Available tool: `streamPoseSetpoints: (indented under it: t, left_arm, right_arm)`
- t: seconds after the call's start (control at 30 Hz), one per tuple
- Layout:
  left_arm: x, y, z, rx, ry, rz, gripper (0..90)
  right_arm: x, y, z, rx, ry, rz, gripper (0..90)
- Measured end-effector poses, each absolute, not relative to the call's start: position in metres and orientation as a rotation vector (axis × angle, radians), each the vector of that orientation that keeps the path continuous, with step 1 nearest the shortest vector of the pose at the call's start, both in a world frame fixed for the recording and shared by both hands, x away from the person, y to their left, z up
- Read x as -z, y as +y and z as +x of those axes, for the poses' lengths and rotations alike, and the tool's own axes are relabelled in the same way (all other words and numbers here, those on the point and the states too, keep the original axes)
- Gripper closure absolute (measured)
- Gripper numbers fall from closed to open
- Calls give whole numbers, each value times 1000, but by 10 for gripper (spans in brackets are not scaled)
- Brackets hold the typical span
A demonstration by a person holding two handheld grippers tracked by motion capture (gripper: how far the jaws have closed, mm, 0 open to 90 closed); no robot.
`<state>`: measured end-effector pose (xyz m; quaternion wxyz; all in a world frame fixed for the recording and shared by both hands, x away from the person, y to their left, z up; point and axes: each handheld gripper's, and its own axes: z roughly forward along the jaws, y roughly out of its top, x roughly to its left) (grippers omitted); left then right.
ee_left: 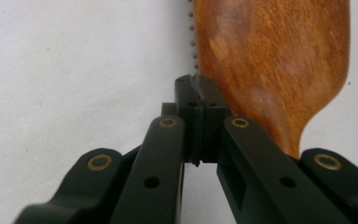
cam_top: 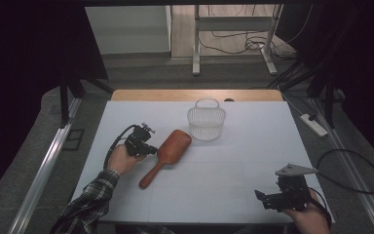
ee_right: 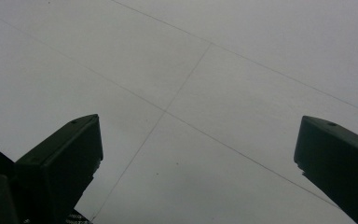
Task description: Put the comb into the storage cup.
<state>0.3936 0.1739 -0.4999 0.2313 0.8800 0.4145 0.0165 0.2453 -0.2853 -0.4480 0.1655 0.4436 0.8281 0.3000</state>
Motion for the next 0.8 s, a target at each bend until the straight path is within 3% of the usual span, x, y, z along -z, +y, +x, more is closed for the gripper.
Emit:
streamPoseSetpoints:
  t: [0.17, 0.37, 0.7, 0.8]
  left_arm:
    - [495, 177, 389, -66, 1143, 2405, 891]
    - [486, 181, 380, -81, 1138, 2383, 820]
    - [476, 186, 359, -103, 1154, 2347, 579]
    - [474, 188, 352, -94, 1159, 2330, 448]
  right_arm:
    - [448, -285, 245, -856, 2358, 1262, 13]
    - [448, -286, 245, -859, 2359, 1262, 13]
    - [448, -286, 245, -862, 2359, 1258, 13]
    - [448, -286, 245, -863, 2359, 1258, 13]
